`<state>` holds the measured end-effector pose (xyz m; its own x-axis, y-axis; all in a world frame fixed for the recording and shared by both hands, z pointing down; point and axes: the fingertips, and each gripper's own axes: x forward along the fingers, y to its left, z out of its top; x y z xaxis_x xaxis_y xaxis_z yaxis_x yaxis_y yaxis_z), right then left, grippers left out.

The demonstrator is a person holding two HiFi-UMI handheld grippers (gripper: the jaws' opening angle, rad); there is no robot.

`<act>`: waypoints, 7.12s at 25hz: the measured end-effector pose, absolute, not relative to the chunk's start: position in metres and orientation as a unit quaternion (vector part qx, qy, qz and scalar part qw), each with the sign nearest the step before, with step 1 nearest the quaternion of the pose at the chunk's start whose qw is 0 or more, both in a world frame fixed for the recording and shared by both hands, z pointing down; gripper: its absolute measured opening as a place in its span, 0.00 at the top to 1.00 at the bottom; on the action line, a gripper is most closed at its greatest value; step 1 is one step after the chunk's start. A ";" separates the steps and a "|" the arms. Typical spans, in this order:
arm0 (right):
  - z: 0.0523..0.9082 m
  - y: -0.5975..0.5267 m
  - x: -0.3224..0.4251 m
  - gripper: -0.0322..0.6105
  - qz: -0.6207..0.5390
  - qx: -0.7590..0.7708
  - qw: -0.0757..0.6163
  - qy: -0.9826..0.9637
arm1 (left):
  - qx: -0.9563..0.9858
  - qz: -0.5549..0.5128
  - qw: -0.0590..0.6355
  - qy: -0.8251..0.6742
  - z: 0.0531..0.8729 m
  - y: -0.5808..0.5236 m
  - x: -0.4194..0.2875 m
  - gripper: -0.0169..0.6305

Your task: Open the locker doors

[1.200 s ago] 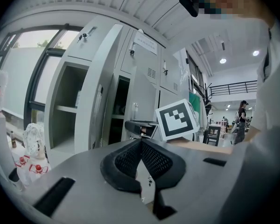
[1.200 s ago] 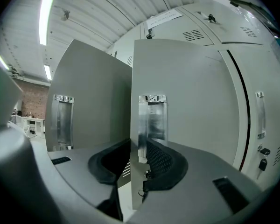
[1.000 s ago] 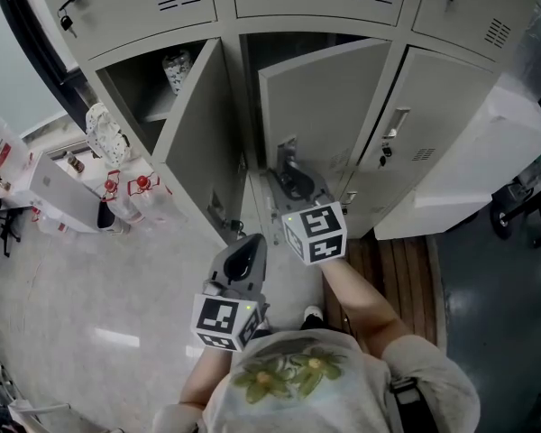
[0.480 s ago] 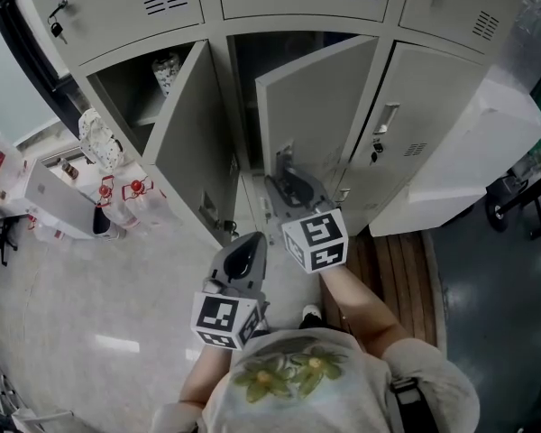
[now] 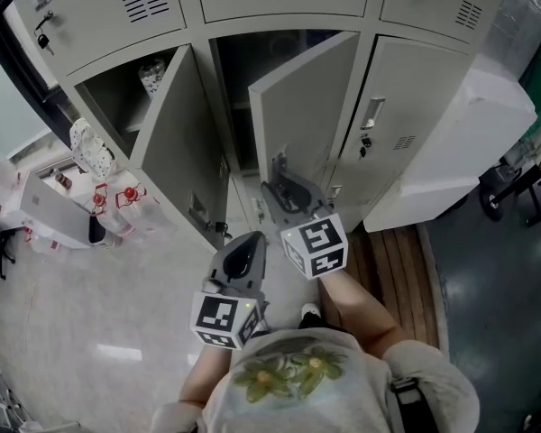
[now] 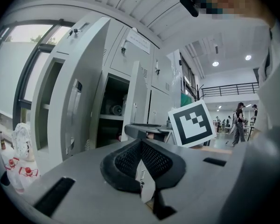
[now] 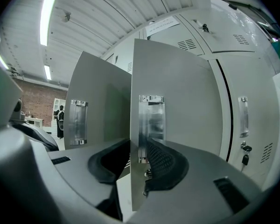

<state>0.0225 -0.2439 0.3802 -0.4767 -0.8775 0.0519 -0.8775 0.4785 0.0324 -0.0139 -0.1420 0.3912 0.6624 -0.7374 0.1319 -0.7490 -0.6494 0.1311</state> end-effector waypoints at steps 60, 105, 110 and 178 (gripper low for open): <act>0.381 -0.174 0.086 0.83 0.001 0.584 0.011 -0.812 | 0.943 0.034 0.084 -0.319 0.396 -0.132 0.043 0.93; 0.400 -0.123 0.122 0.90 0.073 0.535 -0.031 -0.841 | 0.944 0.048 0.095 -0.313 0.405 -0.130 0.085 0.93; 0.401 -0.124 0.124 0.90 0.071 0.517 -0.034 -0.852 | 0.942 0.050 0.073 -0.323 0.402 -0.128 0.090 0.93; 0.386 -0.345 0.259 0.67 0.028 0.585 0.024 -0.810 | 0.895 0.033 0.056 -0.442 0.390 -0.133 0.118 0.93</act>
<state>0.2594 -0.3453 0.3862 -0.3135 -0.9468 0.0724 -0.9496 0.3131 -0.0168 0.1176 -0.1330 0.3901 0.6072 -0.7870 0.1087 -0.7945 -0.6032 0.0707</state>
